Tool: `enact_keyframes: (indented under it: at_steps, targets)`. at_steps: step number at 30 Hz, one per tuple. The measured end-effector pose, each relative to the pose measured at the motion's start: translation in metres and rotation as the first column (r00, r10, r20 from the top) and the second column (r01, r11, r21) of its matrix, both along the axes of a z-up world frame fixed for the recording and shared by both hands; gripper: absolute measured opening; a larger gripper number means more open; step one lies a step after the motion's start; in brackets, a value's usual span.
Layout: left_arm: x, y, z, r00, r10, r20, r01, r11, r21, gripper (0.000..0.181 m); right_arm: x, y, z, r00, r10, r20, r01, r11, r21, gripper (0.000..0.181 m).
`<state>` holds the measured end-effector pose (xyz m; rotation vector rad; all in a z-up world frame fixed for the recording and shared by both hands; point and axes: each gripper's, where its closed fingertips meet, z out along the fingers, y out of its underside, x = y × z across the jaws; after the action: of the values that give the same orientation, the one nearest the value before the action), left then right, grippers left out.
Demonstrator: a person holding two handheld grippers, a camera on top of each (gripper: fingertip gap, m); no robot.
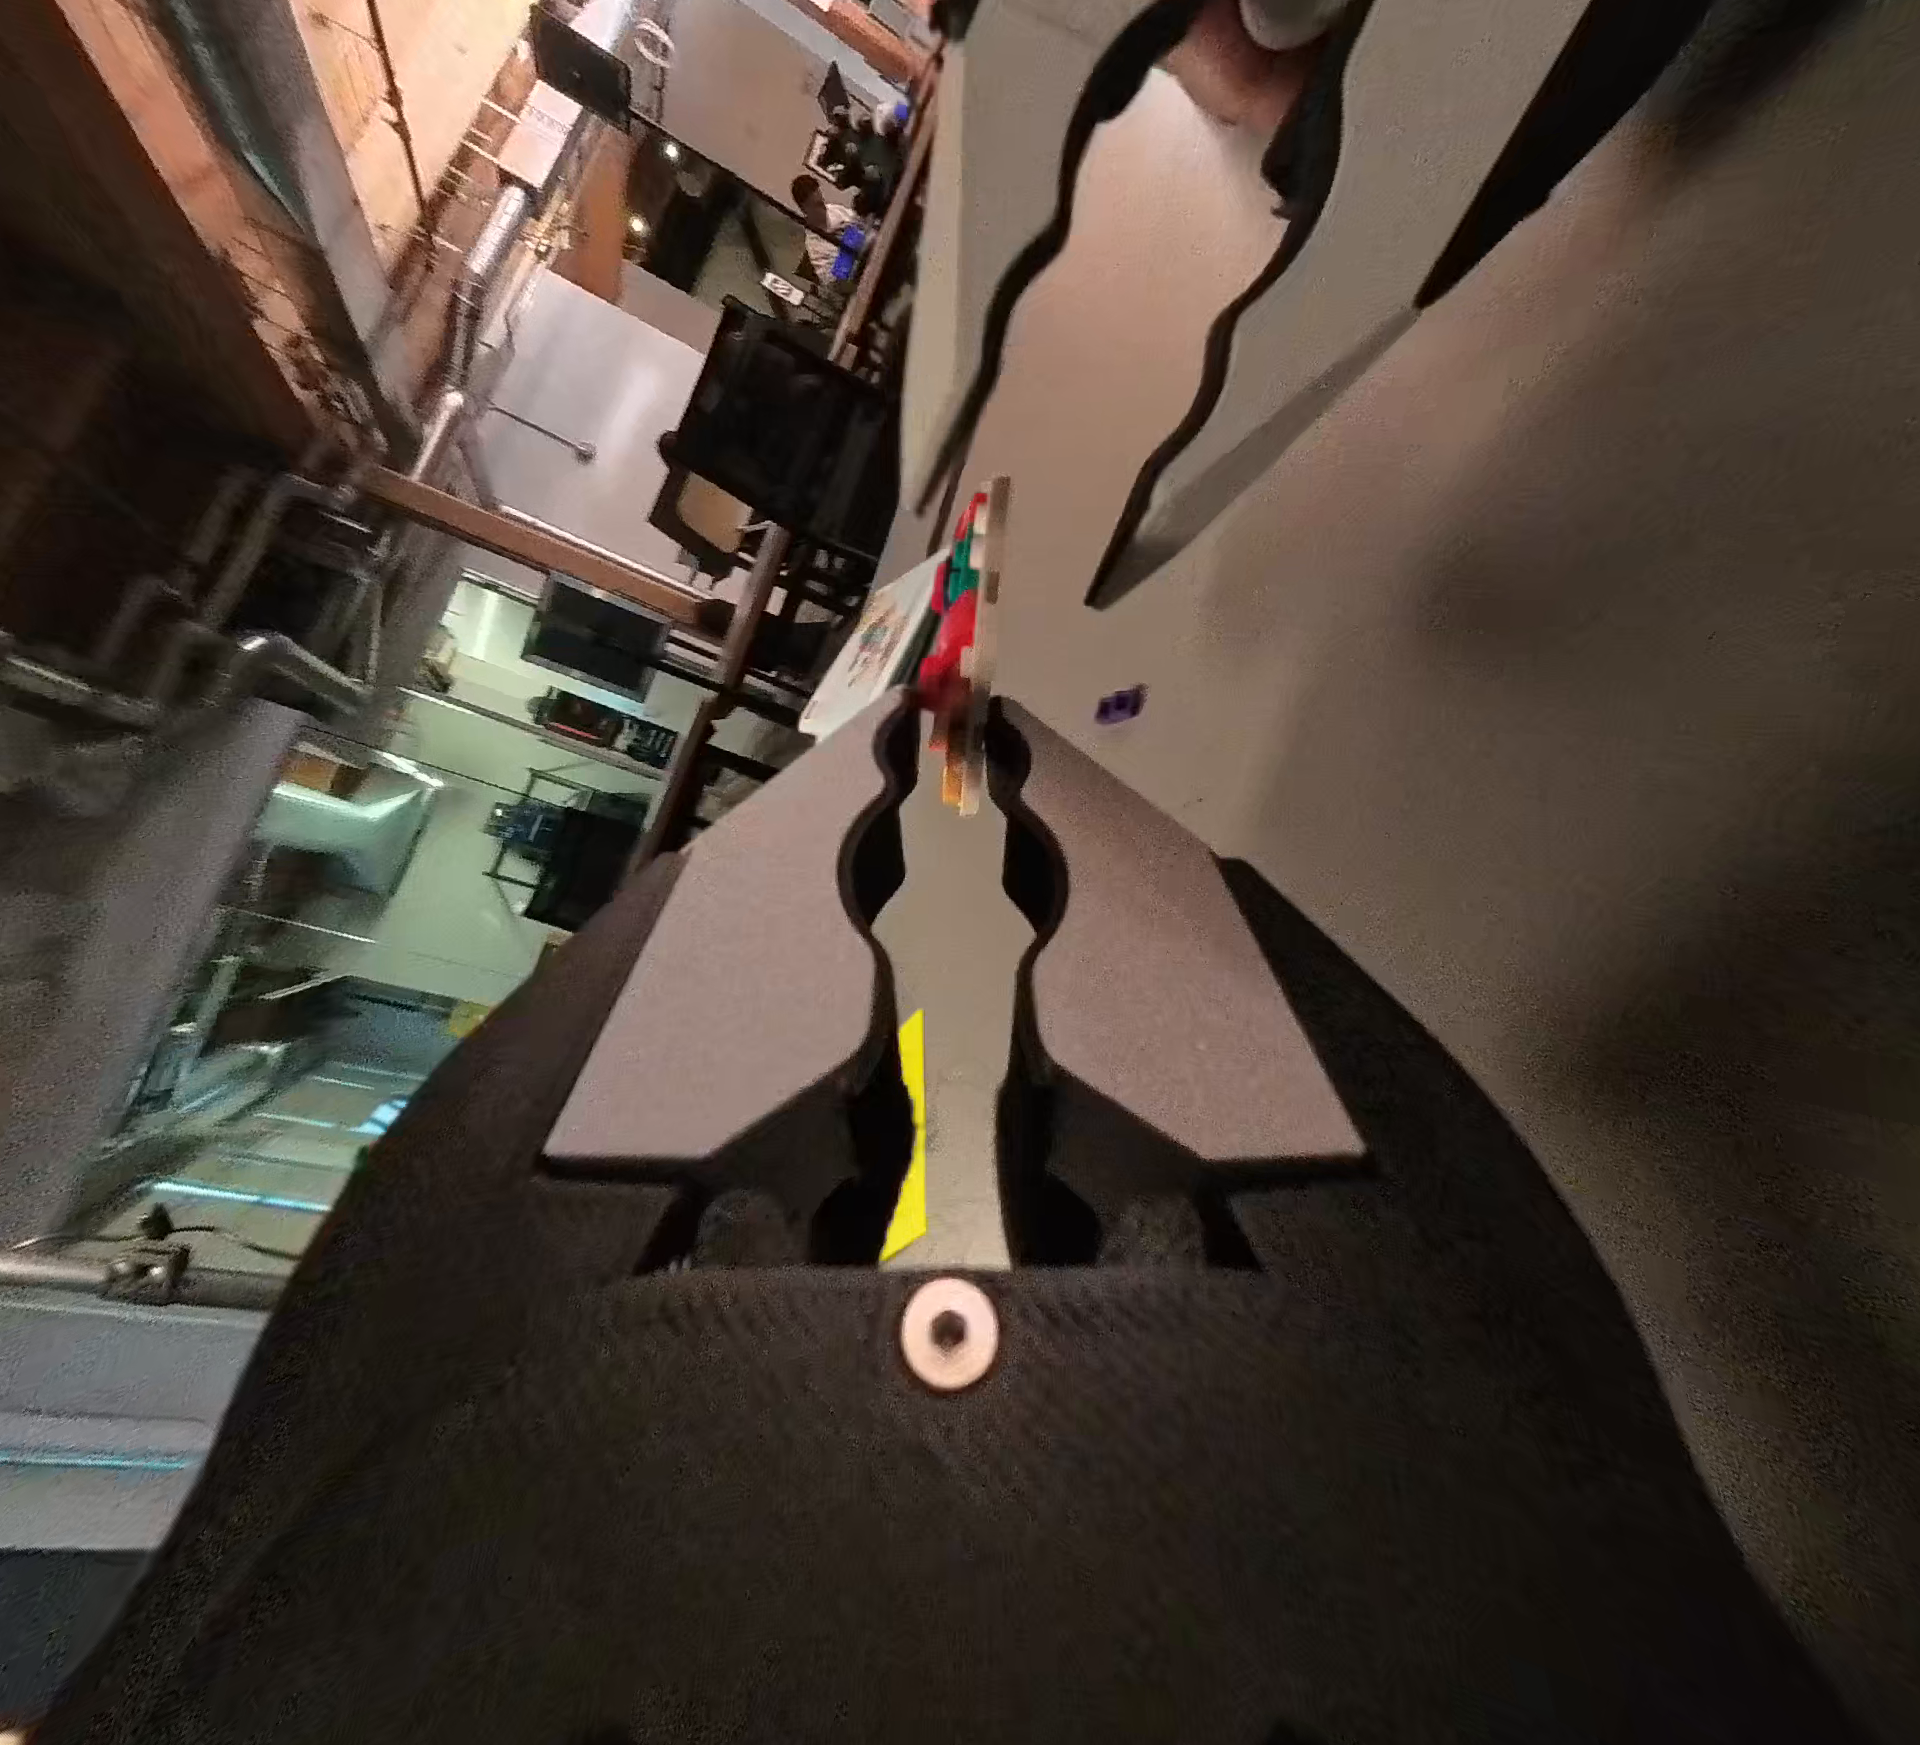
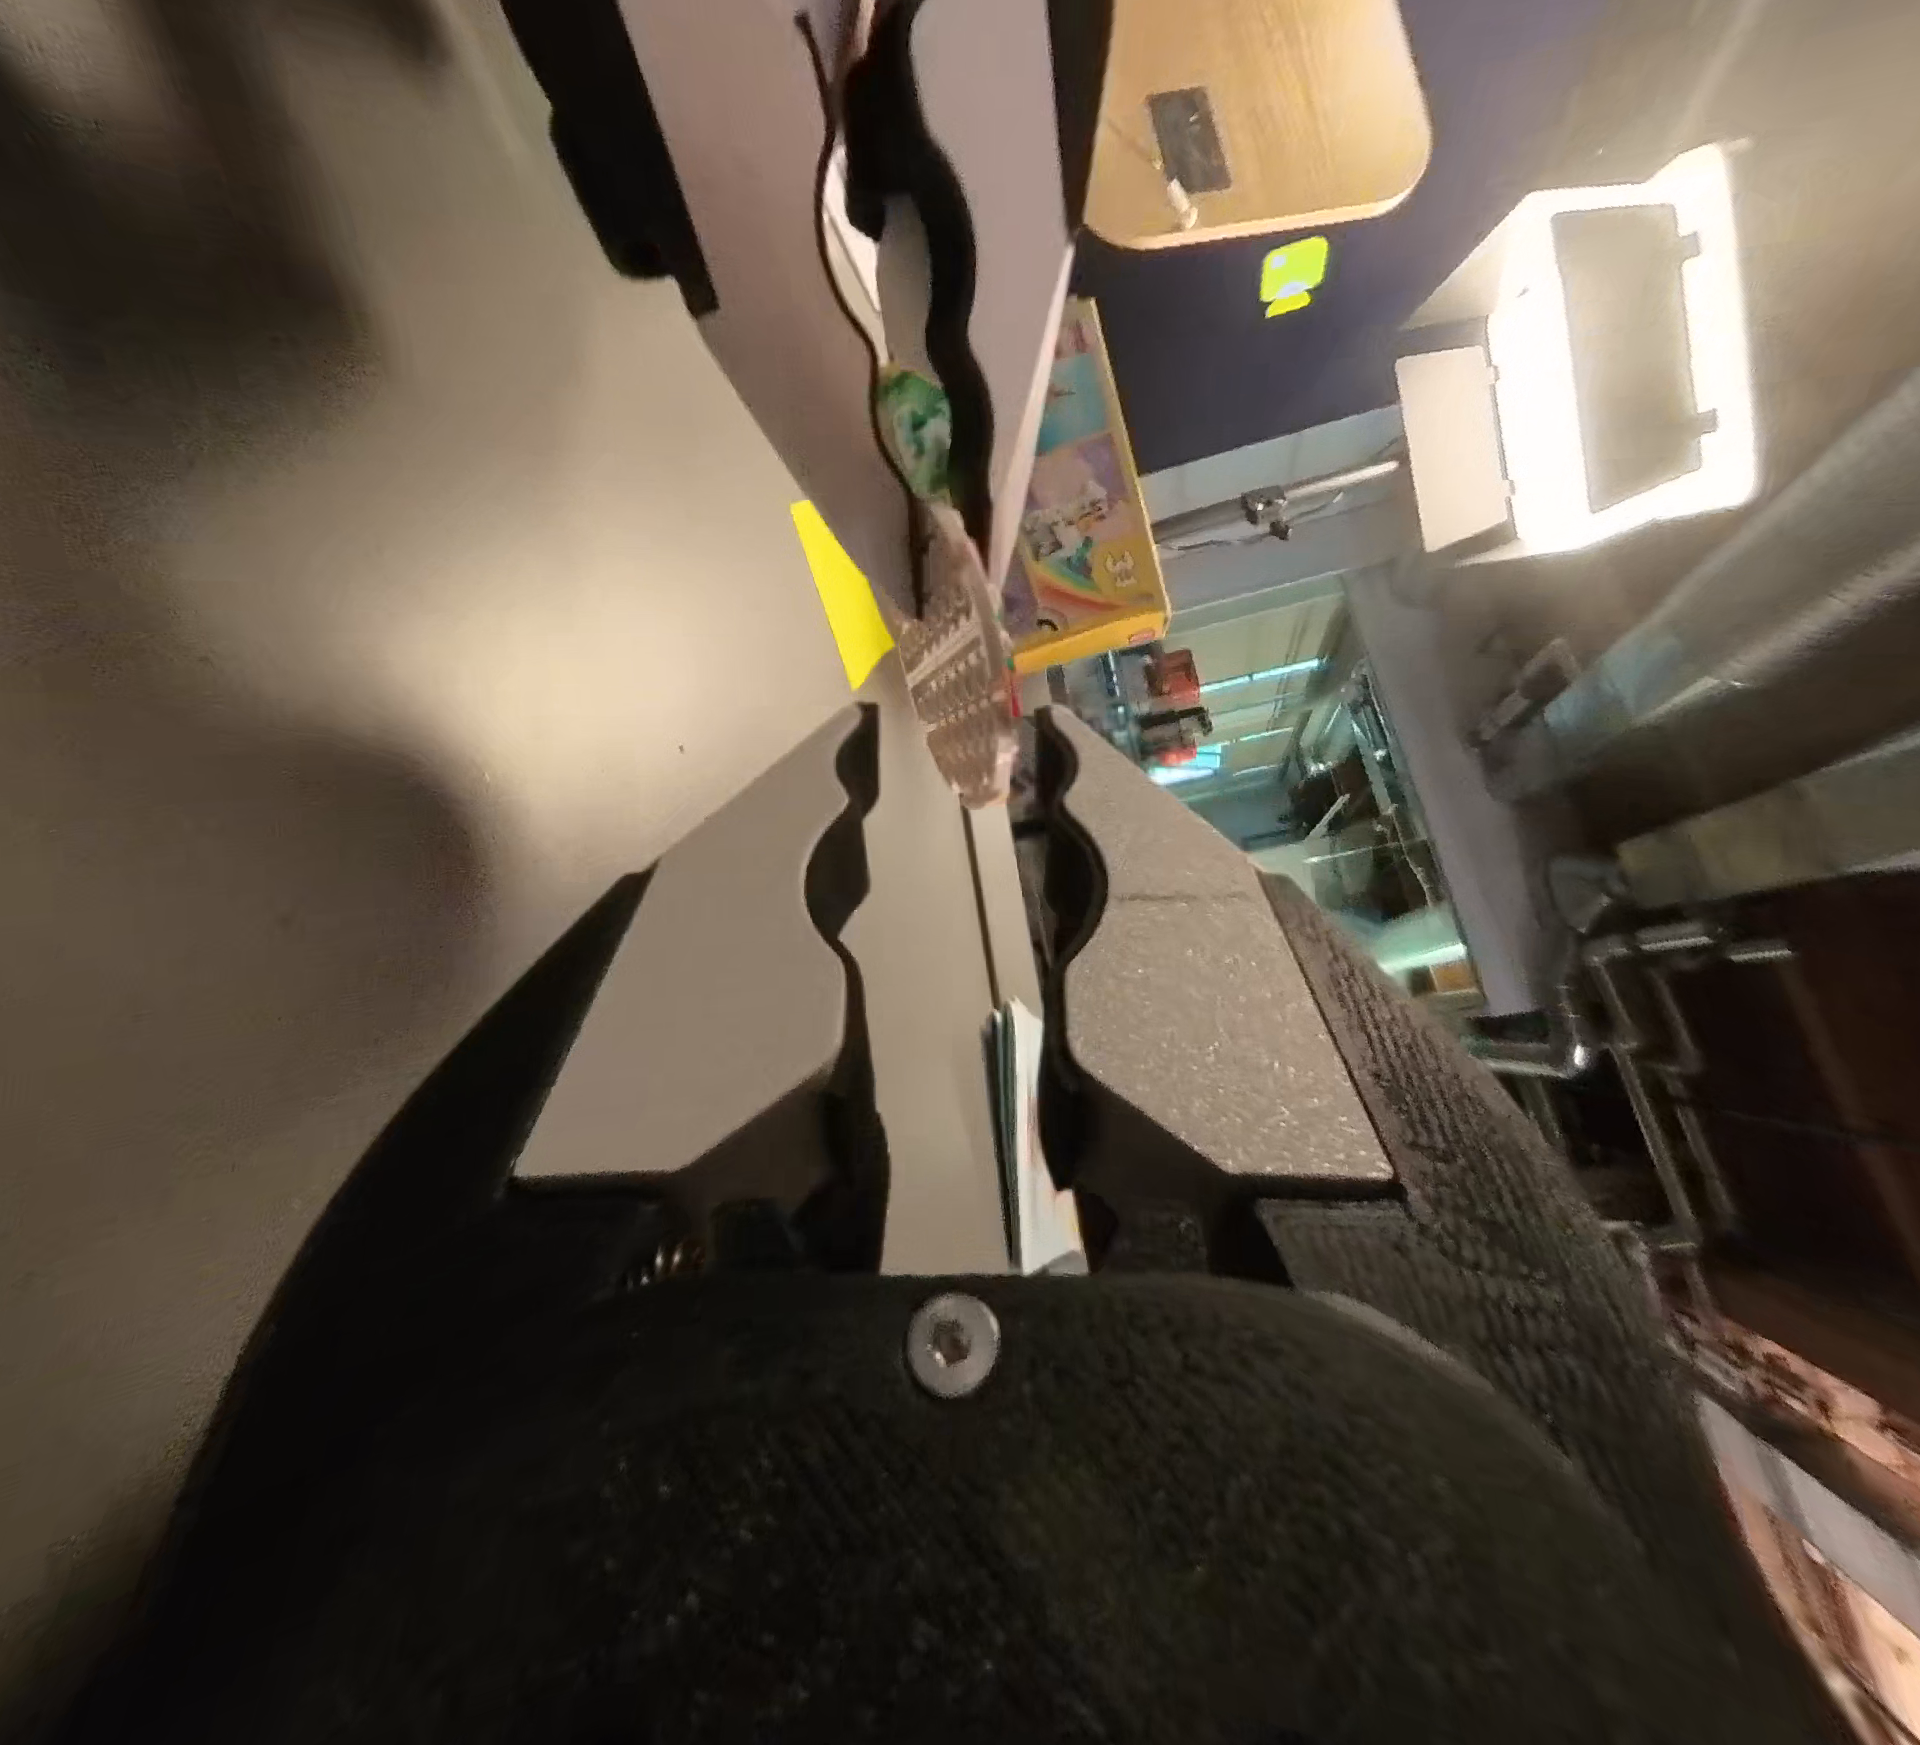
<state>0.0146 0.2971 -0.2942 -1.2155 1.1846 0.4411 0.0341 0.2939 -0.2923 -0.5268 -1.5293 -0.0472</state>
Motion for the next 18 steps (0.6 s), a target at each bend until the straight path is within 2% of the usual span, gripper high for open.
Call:
enact_keyframes:
  at_steps: [6,9,14,16,17,18]
  targets:
    - [0.002,0.001,-0.005,0.998,-0.006,-0.06,0.007,1.0,0.029,0.011,0.001,0.008,-0.006,1.0,-0.017,0.024,0.019,0.998,-0.056,0.026]
    - [0.006,-0.001,-0.01,0.992,-0.008,-0.126,0.015,0.998,0.055,0.011,0.002,0.01,-0.009,0.999,-0.021,0.043,0.024,0.998,-0.063,0.012]
    - [0.01,-0.003,-0.011,0.969,0.027,-0.245,0.011,0.988,0.151,0.011,0.003,0.012,-0.015,0.997,-0.02,0.068,0.027,0.994,-0.102,0.008]
    - [0.01,-0.002,-0.012,0.967,0.048,-0.25,-0.006,0.986,0.166,0.012,0.004,0.014,-0.014,0.997,-0.033,0.074,0.039,0.996,-0.082,0.008]
    - [0.01,-0.002,-0.013,0.973,0.052,-0.226,-0.019,0.989,0.146,0.013,0.005,0.016,-0.013,0.996,-0.055,0.073,0.059,0.997,-0.054,0.008]
    - [0.01,0.0,-0.016,0.982,0.046,-0.181,-0.031,0.996,0.086,0.021,0.006,0.021,-0.01,0.994,-0.087,0.072,0.089,0.996,-0.017,0.008]
